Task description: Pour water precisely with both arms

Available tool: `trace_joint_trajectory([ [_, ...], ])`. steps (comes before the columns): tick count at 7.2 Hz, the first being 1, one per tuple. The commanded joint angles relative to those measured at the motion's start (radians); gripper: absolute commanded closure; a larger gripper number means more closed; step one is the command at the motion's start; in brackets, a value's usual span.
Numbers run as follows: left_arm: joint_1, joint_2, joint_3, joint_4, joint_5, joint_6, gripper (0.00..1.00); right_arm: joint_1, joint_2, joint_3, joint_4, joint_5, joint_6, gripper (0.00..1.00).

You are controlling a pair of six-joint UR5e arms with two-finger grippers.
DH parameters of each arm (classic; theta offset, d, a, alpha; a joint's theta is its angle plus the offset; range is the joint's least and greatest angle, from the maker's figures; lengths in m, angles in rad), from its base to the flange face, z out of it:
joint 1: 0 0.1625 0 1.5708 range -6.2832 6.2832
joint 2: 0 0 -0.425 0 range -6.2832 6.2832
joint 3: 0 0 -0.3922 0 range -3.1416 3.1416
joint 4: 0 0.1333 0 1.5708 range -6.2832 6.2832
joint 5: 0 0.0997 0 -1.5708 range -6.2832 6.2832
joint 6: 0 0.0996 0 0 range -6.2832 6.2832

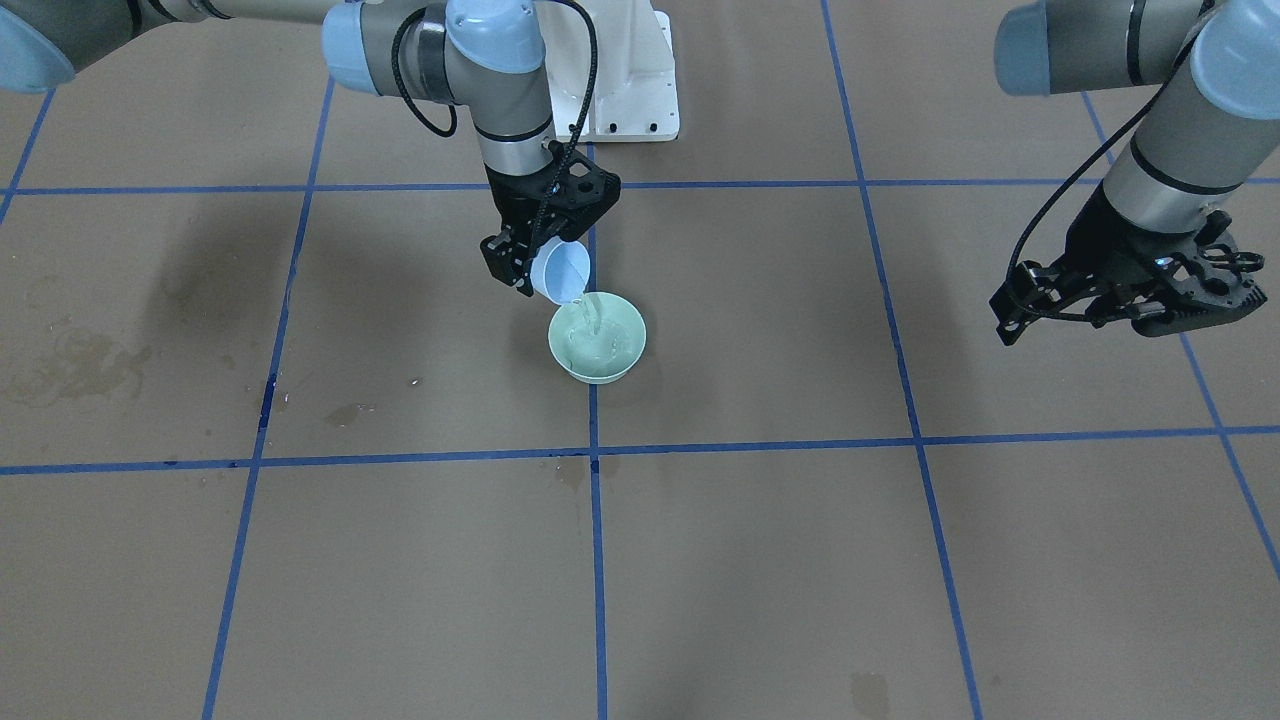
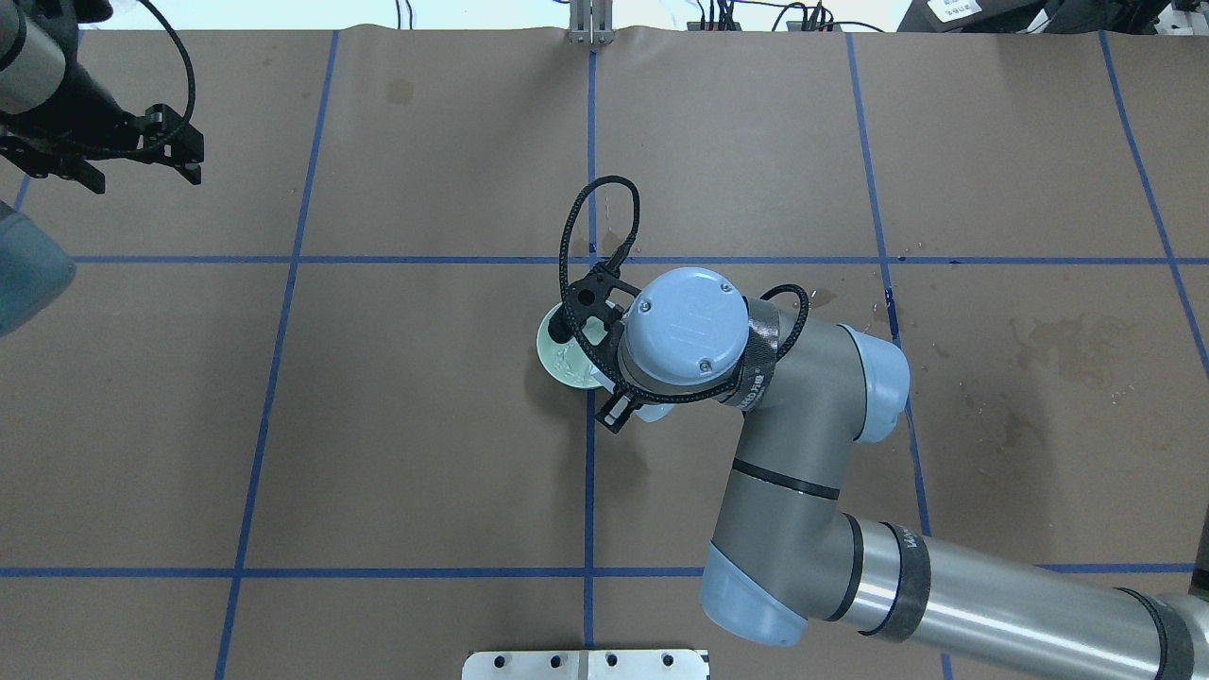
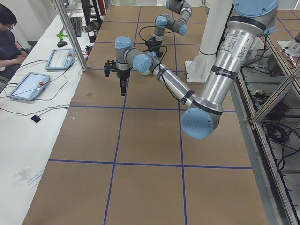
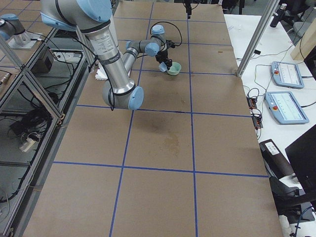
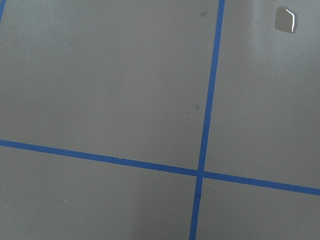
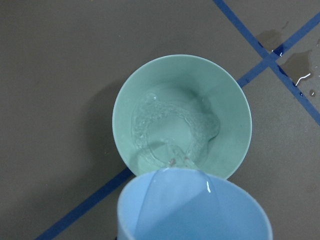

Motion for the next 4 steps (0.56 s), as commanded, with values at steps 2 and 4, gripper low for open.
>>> trace_joint_trajectory([
  [2, 0.0, 0.006, 0.0, -0.001, 0.0, 0.0, 0.0, 0.004, 0.035, -0.002, -0.127, -0.001, -0.039, 1.0],
  [4, 0.0, 0.006, 0.001, -0.001, 0.0, 0.0, 0.0, 0.005, 0.055, -0.023, -0.14, 0.001, -0.046, 1.0],
])
